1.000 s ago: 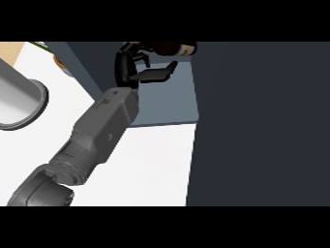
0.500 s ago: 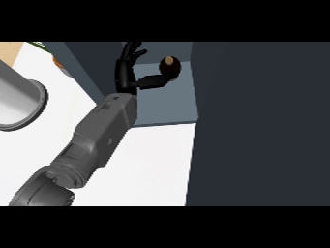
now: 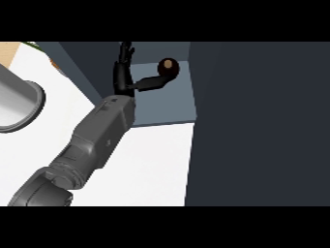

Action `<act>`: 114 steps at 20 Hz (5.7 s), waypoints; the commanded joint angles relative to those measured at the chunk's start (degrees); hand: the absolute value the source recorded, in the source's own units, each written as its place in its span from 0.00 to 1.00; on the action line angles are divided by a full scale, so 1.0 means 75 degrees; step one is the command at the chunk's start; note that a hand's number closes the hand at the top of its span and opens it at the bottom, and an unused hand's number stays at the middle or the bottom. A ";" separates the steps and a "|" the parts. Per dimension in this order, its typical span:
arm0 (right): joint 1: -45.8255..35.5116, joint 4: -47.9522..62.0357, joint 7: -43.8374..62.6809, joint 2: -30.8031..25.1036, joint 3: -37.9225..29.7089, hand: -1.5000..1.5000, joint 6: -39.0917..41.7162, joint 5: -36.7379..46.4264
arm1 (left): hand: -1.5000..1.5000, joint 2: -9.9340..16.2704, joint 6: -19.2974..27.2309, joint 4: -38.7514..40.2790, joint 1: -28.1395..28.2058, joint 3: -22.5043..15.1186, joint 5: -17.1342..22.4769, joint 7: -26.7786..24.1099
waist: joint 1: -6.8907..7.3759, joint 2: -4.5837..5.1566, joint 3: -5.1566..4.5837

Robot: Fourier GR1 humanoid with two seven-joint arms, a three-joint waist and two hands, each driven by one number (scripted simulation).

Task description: Pick up the wine, place it into the cabinet and close the cabinet

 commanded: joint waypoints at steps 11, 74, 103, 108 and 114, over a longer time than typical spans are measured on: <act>0.0123 -0.0345 0.0137 0.0005 -0.0051 0.00 -0.0043 -0.0306 | 0.00 0.0275 -0.0752 -0.0174 0.0163 0.0180 -0.0032 -0.0268 | 0.0101 -0.0017 -0.0013; 0.1108 -0.1265 0.0237 -0.0189 -0.0040 0.00 -0.0250 -0.0341 | 0.00 0.0927 0.3375 -1.2099 0.7750 -0.6670 0.0532 0.1575 | 0.0641 -0.0254 0.0002; 0.1614 -0.1186 0.1837 0.0070 0.2036 1.00 0.0143 -0.1467 | 0.00 0.4733 -0.0063 -1.5280 1.0434 -0.4067 0.1822 0.1660 | 0.0636 -0.0236 -0.0007; 0.1058 -0.1083 0.1750 0.0074 0.3489 1.00 0.0492 -0.0466 | 0.00 0.5115 -0.0629 -1.5438 1.0849 -0.3158 0.2473 0.1631 | 0.0678 -0.0257 -0.0016; 0.0891 -0.1173 0.2058 0.0074 0.5151 1.00 -0.0409 0.0281 | 0.00 0.5302 -0.1391 -1.5122 1.1464 -0.2532 0.2688 0.1511 | 0.0643 -0.0256 -0.0019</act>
